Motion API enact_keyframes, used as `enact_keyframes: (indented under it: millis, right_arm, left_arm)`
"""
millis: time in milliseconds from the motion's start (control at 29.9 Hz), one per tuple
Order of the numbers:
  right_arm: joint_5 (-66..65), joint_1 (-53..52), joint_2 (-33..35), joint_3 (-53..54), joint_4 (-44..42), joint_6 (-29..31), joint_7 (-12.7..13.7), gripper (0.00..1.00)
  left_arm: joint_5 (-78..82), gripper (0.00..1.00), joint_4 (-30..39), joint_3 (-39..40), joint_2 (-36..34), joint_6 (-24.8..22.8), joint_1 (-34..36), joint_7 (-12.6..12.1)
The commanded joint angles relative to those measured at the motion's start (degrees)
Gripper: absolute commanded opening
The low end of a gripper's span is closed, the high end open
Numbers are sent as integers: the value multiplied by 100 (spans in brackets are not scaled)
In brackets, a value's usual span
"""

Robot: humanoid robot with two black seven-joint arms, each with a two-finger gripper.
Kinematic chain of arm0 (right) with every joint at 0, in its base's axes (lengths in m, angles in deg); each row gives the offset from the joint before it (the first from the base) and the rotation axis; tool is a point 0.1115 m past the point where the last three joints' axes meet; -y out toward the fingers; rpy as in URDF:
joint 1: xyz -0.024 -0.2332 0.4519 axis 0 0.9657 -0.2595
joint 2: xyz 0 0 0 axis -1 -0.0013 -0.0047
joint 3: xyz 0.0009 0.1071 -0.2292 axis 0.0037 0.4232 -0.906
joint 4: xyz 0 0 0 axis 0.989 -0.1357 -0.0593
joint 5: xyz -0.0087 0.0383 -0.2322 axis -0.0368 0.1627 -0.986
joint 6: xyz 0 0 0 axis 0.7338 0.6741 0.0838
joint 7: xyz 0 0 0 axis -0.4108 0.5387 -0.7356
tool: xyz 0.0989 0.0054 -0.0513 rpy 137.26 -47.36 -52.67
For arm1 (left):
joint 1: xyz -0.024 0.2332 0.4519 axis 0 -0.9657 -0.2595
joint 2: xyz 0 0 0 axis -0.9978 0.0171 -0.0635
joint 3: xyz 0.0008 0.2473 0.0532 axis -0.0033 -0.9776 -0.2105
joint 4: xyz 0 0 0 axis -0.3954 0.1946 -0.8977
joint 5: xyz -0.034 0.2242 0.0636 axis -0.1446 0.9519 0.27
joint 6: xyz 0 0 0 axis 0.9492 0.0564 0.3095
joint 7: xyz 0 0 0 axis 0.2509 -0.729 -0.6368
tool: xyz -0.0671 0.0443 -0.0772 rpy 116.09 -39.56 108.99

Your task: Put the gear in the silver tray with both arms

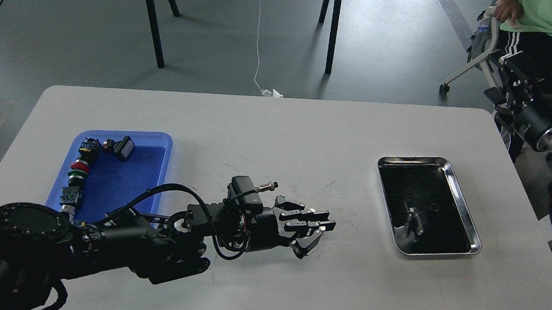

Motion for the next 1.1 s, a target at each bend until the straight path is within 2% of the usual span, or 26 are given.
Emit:
enact_keyframes:
  millis: [0, 134, 301, 669, 769, 936, 1003, 1036, 1070]
  right_arm:
    - [0, 5, -9, 0, 3, 0, 0, 93]
    - [0, 5, 0, -9, 3, 17, 0, 93]
    - [0, 5, -8, -9, 3, 17, 0, 93]
    - [0, 5, 0, -26, -6, 26, 0, 93]
    - [0, 5, 0, -26, 3, 26, 0, 93]
    - [0, -3, 0, -26, 3, 26, -9, 93]
    - [0, -3, 0, -18, 3, 26, -9, 93]
    - [0, -3, 0, -18, 3, 35, -9, 93]
    - [0, -3, 0, -18, 3, 35, -9, 93]
  left_arm:
    - [-22, 19, 9, 32, -1, -23, 21, 0]
    - [-48, 22, 18, 58, -1, -15, 4, 0]
    - [-478, 34, 35, 85, -1, -23, 12, 0]
    - [-909, 43, 62, 181, -1, -6, 12, 0]
    - [-1400, 55, 79, 444, -1, 3, 12, 0]
    - [-1823, 56, 79, 524, -316, 38, 83, 0]
    - [-2138, 56, 79, 690, -501, 265, 109, 0]
    - [-2436, 59, 70, 813, -571, 412, 126, 0]
    - [-2761, 66, 62, 919, -624, 412, 127, 0]
